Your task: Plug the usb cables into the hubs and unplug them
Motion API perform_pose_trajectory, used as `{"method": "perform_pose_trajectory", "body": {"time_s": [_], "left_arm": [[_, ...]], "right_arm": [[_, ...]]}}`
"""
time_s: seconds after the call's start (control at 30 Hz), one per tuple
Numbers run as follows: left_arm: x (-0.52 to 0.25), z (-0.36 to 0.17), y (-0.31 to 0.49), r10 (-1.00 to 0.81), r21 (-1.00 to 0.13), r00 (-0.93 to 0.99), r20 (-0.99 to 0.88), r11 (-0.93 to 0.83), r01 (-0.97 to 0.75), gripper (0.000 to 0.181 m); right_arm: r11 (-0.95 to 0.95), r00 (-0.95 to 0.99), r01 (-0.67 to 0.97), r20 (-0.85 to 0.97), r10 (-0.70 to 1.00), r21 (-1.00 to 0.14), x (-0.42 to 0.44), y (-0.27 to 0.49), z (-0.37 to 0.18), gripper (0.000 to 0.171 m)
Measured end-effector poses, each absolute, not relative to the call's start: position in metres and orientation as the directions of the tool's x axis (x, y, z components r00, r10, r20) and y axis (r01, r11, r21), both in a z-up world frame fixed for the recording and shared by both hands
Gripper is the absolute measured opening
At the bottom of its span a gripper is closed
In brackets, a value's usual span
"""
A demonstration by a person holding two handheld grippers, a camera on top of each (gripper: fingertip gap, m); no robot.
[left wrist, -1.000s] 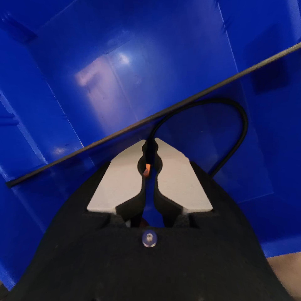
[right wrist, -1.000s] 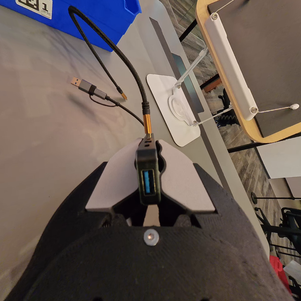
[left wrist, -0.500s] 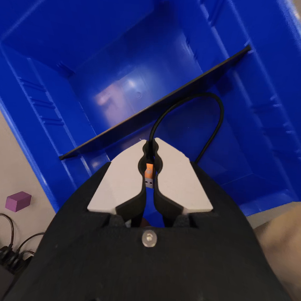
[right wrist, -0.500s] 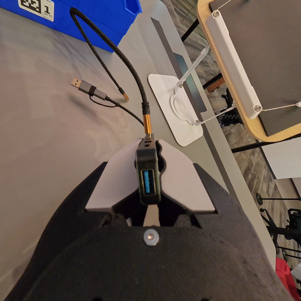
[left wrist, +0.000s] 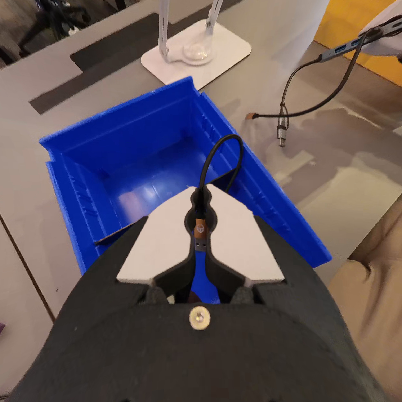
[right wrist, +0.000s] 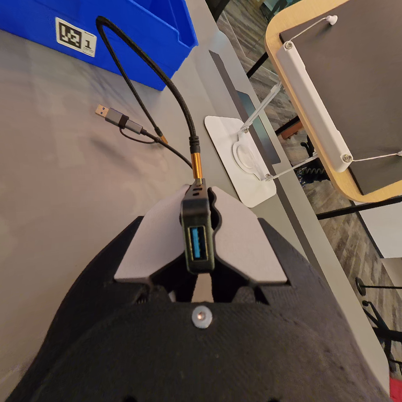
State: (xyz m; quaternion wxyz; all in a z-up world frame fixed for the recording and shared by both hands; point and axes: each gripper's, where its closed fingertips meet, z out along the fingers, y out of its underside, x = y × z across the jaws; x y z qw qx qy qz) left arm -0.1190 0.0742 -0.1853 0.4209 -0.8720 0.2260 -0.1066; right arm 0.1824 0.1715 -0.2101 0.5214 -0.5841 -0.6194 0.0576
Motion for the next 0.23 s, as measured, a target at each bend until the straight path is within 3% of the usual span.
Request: {"method": "perform_pose_trajectory", "body": {"time_s": [0.23], "left_arm": [[-0.085,-0.152,0.07,-0.591,-0.858,0.806,-0.041,-0.393,-0.332,0.004]], "right_arm": [[0.308,0.218,0.668,0.574,0.789,-0.678,0.182,0.171,-0.213,0.012]]}}
